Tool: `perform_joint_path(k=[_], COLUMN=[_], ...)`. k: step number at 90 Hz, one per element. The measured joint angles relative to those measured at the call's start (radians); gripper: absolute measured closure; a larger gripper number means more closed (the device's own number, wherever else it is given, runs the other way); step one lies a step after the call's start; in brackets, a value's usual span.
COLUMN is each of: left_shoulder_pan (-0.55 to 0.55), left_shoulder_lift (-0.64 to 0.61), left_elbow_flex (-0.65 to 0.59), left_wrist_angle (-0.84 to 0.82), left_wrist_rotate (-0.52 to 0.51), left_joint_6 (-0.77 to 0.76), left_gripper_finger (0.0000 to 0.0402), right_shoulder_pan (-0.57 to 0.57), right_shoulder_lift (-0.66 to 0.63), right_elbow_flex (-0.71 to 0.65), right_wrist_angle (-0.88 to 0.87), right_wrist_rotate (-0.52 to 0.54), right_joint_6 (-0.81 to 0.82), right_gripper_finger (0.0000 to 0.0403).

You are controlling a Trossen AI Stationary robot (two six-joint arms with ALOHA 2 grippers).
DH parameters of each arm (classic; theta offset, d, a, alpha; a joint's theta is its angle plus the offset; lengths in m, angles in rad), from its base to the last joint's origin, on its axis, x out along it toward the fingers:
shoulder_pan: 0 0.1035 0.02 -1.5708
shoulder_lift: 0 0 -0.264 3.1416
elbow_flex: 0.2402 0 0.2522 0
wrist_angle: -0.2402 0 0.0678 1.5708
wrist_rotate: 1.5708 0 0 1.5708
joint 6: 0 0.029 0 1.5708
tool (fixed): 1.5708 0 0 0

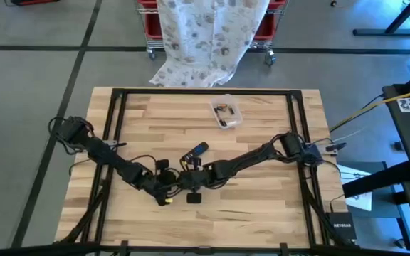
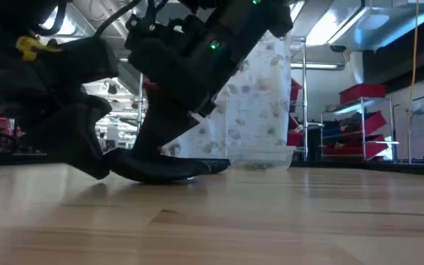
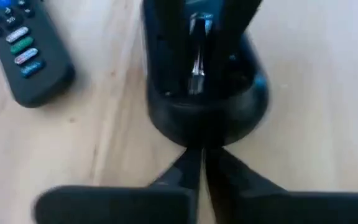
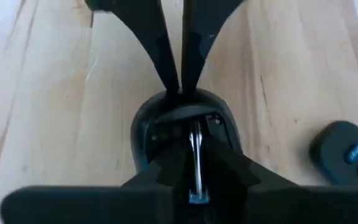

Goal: Insert battery
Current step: Insert the white battery into the wireless mouse

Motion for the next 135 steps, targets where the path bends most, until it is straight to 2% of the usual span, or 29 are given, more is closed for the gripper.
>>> perform_joint_path(k=[40,66,78,119,130,135], left_shoulder_pan=[-0.002,-0.002,-0.001,0.003,0.010,0.012], left_shoulder_lift=[-0.001,-0.001,-0.001,-0.001,-0.001,-0.001], left_elbow_flex=[0.002,0.002,0.002,0.002,0.002,0.002], left_wrist_angle=[-0.038,-0.051,-0.050,-0.049,-0.049,-0.050], left_wrist_rotate=[0.019,0.020,0.020,0.017,0.015,0.013], left_joint_6=[0.000,-0.001,0.000,-0.006,-0.006,-0.006], left_gripper_finger=[0.0402,0.0402,0.0402,0.0402,0.0402,0.0402], right_shoulder_pan=[0.000,0.000,0.000,0.000,0.000,0.001], right_shoulder_lift=[-0.053,-0.065,-0.065,-0.039,-0.039,-0.039], right_elbow_flex=[0.000,0.000,-0.001,-0.001,-0.001,-0.001], right_wrist_angle=[0.007,-0.152,-0.167,-0.110,-0.088,-0.087], right_wrist_rotate=[0.014,0.022,0.040,0.021,0.024,0.057], right_joint_6=[-0.037,0.010,0.038,0.042,0.039,0.039], right_gripper_finger=[0.0327,0.0327,0.0327,0.0397,0.0400,0.0400])
